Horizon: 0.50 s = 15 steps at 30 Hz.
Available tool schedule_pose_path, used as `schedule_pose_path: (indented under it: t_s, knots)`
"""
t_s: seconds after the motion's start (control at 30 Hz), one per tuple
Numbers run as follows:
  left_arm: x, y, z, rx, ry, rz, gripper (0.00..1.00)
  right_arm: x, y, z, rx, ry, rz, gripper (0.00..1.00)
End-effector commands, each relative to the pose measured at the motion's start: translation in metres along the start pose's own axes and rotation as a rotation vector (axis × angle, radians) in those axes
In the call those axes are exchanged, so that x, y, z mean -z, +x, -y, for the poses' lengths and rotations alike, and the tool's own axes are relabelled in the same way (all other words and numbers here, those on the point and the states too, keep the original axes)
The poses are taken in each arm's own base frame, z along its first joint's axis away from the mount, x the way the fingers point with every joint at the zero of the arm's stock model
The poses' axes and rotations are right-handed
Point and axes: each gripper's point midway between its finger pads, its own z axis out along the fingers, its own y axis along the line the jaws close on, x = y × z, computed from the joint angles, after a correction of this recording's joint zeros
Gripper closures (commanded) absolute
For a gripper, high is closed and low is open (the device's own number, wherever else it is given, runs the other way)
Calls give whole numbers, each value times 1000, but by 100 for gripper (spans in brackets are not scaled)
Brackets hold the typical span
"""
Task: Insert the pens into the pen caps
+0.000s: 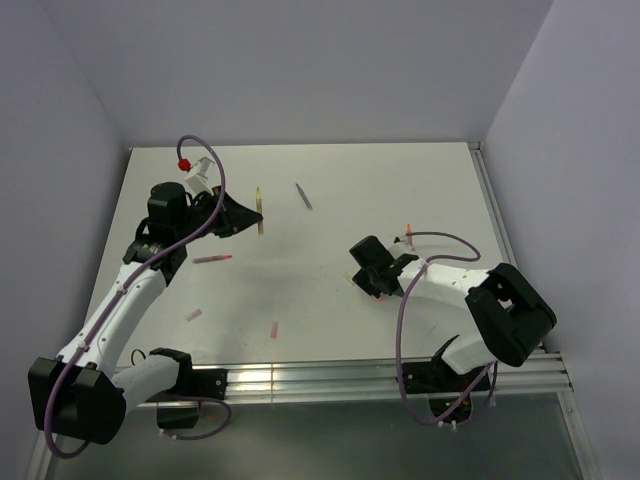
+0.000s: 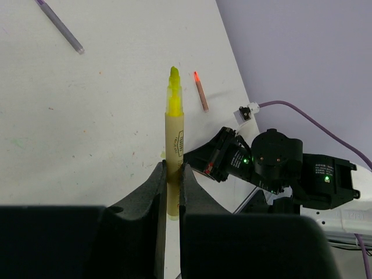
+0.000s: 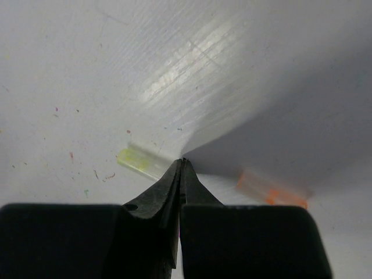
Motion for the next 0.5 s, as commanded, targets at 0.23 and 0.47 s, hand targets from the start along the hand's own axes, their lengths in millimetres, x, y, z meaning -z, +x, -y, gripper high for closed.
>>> schedule_pose_path:
  t_s: [0.23,0.47]
  knots:
    - [0,-7,6,-23,35,21,100,-11,-22,7,63,81,27,99]
    - [-1,-5,6,-21,38,15,100,-2,-16,26,50,78,27,97]
